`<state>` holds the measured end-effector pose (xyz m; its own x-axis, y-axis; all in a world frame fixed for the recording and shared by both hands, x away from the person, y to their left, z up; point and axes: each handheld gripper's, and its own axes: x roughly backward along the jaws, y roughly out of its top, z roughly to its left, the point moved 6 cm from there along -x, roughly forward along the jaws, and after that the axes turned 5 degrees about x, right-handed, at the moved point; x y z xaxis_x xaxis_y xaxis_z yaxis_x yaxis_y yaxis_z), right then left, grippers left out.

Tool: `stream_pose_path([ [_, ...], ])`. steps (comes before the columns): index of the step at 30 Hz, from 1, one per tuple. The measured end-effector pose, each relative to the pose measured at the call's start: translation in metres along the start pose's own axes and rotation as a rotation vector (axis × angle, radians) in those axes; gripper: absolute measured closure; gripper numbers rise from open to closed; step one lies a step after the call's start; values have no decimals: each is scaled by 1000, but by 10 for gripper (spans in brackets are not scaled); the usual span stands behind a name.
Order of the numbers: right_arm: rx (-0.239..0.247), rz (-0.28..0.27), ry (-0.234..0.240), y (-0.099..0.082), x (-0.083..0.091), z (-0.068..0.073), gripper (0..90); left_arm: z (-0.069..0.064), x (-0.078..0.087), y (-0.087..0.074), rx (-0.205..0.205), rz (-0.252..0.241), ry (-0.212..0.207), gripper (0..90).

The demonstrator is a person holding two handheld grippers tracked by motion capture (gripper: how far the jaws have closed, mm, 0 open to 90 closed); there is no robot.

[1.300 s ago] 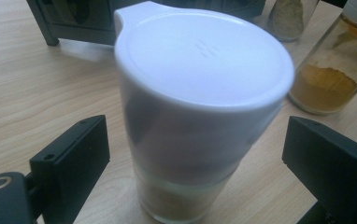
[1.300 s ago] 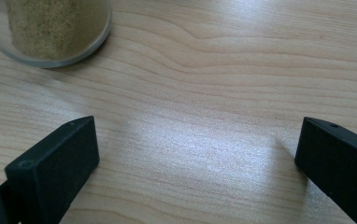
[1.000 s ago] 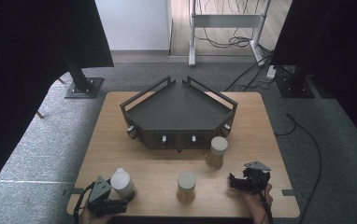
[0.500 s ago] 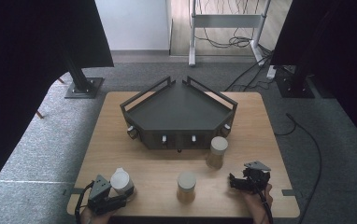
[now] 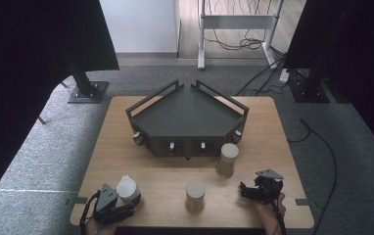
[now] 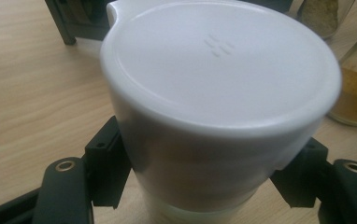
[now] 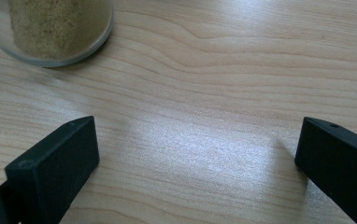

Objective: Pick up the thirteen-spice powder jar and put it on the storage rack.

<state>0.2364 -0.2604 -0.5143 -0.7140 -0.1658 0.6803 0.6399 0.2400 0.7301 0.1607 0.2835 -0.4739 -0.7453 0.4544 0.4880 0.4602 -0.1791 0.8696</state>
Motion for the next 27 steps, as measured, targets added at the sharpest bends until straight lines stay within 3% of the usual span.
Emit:
stream_pose_path([
  [15, 1, 0, 1, 0, 0, 0, 0, 0, 2, 22, 4, -21, -4, 306],
  [27, 6, -1, 6, 0, 0, 0, 0, 2, 2, 59, -27, -19, -11, 306],
])
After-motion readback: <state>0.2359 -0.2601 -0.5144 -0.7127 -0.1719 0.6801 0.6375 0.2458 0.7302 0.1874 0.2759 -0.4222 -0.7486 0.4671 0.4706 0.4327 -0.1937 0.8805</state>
